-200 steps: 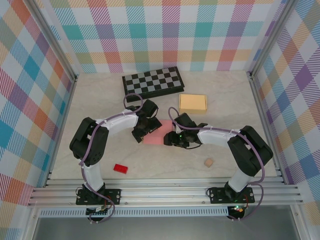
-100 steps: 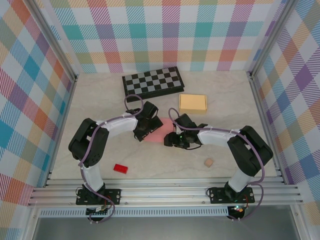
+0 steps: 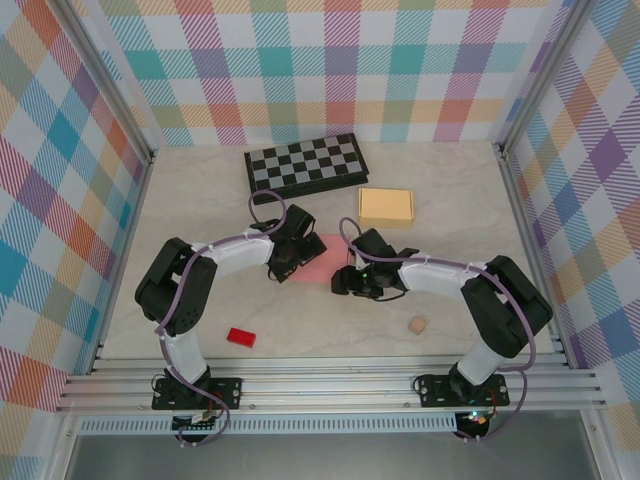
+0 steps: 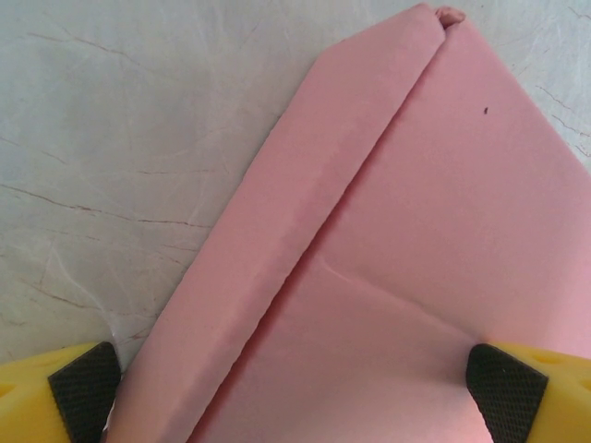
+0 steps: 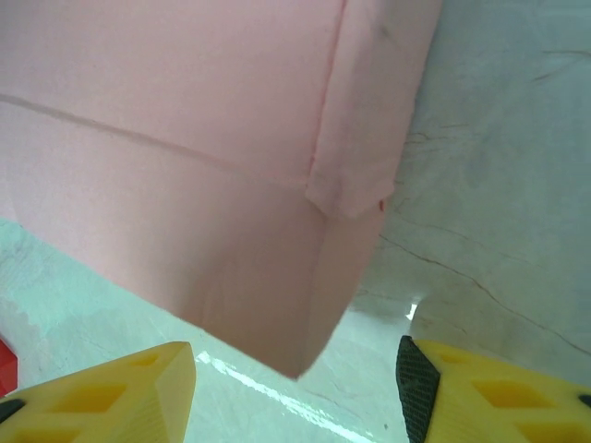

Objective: Fold the paper box

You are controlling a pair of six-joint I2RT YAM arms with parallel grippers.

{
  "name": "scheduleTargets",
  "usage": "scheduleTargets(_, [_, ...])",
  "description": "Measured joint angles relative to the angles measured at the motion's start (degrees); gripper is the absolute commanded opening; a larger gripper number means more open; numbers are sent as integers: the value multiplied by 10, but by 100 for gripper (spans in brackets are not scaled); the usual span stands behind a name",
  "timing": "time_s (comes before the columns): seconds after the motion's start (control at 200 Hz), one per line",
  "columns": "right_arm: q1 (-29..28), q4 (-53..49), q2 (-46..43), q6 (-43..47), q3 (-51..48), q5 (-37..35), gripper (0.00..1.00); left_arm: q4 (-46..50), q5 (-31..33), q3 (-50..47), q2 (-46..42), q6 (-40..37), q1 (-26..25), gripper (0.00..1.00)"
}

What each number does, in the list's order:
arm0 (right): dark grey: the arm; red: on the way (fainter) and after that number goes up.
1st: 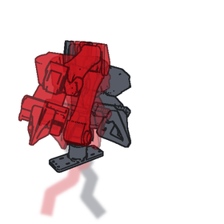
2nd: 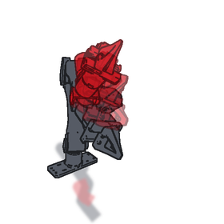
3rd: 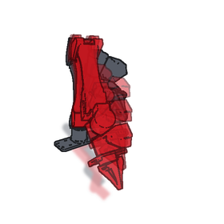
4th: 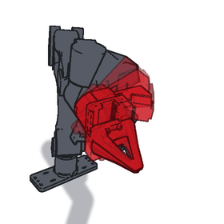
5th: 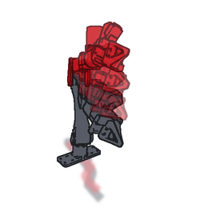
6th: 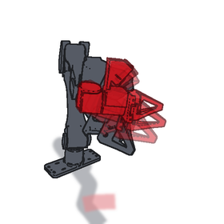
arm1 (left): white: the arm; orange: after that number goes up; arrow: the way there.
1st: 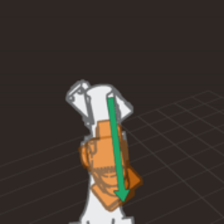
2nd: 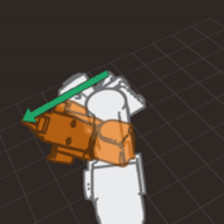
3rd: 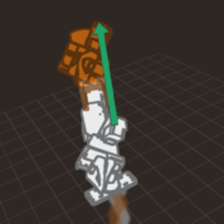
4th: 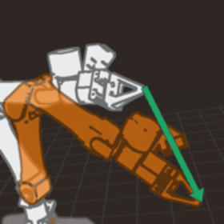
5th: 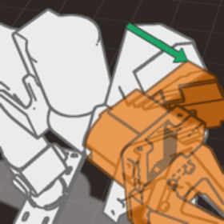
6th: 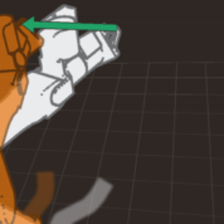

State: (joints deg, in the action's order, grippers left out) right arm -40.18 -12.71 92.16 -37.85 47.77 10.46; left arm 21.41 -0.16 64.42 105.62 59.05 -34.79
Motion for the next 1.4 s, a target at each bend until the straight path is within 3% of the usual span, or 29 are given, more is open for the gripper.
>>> scheduleTargets(0.155, [0, -21, -42, 2, 0, -10, 51, 0, 0, 0, 0, -2, 0, 100])
scheduleTargets(0.285, [4, -18, -57, 2, 0, -10, 49, 0, 0, 0, 0, -2, 0, 100])
scheduleTargets(0.845, [8, 76, -10, 2, -24, -31, 44, -2, 0, 0, -2, -1, 0, 100])
scheduleTargets(1.055, [8, 101, -2, 14, -32, -34, 32, -2, 0, 0, -2, -1, 0, 100])
scheduleTargets(1.4, [8, 121, 16, 40, -34, -56, 28, -2, -1, 0, -2, -1, 0, 100])
